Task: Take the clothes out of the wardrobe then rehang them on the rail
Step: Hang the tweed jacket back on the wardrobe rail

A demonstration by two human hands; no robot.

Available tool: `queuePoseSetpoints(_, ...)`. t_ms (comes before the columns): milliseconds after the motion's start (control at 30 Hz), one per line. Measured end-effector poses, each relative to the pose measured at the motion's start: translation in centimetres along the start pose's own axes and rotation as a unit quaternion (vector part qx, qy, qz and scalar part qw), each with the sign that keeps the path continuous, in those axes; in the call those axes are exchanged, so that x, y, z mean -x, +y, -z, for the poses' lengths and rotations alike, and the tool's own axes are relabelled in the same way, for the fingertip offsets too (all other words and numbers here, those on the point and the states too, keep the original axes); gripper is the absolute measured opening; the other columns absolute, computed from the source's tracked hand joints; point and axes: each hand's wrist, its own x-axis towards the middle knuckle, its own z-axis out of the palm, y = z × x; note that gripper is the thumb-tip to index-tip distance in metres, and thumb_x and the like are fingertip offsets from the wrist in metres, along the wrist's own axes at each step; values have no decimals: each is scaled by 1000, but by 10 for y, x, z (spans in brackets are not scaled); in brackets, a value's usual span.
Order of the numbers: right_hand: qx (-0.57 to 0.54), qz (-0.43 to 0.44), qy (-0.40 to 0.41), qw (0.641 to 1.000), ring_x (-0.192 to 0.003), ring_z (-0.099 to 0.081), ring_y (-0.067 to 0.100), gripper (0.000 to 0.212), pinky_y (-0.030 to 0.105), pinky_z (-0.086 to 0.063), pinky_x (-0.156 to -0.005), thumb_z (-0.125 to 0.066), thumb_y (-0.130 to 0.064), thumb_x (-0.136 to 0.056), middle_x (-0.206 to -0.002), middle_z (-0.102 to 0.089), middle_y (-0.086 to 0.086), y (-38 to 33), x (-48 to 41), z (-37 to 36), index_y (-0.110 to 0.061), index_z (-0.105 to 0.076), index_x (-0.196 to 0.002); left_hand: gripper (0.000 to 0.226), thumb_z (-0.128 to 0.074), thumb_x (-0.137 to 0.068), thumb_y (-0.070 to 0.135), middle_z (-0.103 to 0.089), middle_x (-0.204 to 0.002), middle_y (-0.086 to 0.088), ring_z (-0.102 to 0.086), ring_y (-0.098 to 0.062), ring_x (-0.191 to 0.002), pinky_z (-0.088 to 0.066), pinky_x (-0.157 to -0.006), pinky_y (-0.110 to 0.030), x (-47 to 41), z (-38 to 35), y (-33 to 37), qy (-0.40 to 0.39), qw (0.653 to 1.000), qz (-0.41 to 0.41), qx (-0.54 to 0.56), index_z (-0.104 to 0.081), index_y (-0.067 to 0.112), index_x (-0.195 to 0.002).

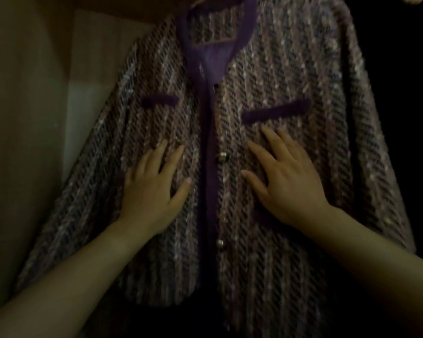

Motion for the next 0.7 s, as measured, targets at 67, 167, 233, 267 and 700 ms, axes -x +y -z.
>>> queuePoseSetpoints(67, -28, 3, -17, 999, -136, -31, 37, 64, 49, -29, -107, -29, -54, -90, -149, -35, 14, -4, 23, 2, -14, -49, -135, 72, -10, -83, 66, -4, -159, 3, -12, -25, -144, -18, -113, -55, 27, 3, 8, -41, 999, 2, -27, -9, 37, -148)
queuePoseSetpoints(167, -62, 28, -49, 996, -134, -35, 36, 62, 50, -33, -105, -34, -52, -90, -147, -38, 15, -9, 61, 7, -11, -50, -133, 73, -6, -79, 68, -3, -159, 3, -7, -25, -144, -14, -112, -56, 67, 13, 25, -97, 994, 16, -55, -13, 41, -147)
queuePoseSetpoints(233, -77, 59, -60, 993, -132, -38, 35, 59, 50, -32, -107, -36, -50, -91, -144, -41, 15, -11, 92, 9, -10, -51, -132, 71, -8, -80, 68, -11, -158, 3, -10, -23, -144, -12, -111, -57, 95, 21, 38, -124, 990, 22, -64, -16, 43, -146)
queuePoseSetpoints(267, -85, 73, -65, 992, -132, -38, 35, 58, 49, -29, -108, -37, -48, -92, -145, -40, 15, -11, 108, 11, -9, -51, -132, 71, -9, -80, 68, -16, -157, 3, -13, -23, -143, -14, -111, -58, 110, 26, 45, -135, 988, 27, -66, -19, 43, -146)
queuePoseSetpoints(700, -345, 55, -280, 894, -133, -38, 32, 55, 45, -39, -102, -35, -49, -94, -144, -42, 11, -22, 355, 89, -13, -48, -135, 60, -26, -90, 59, -45, -141, -5, -42, -29, -129, -36, -98, -61, 378, 89, 179, -291, 935, 183, -89, -41, 29, -140)
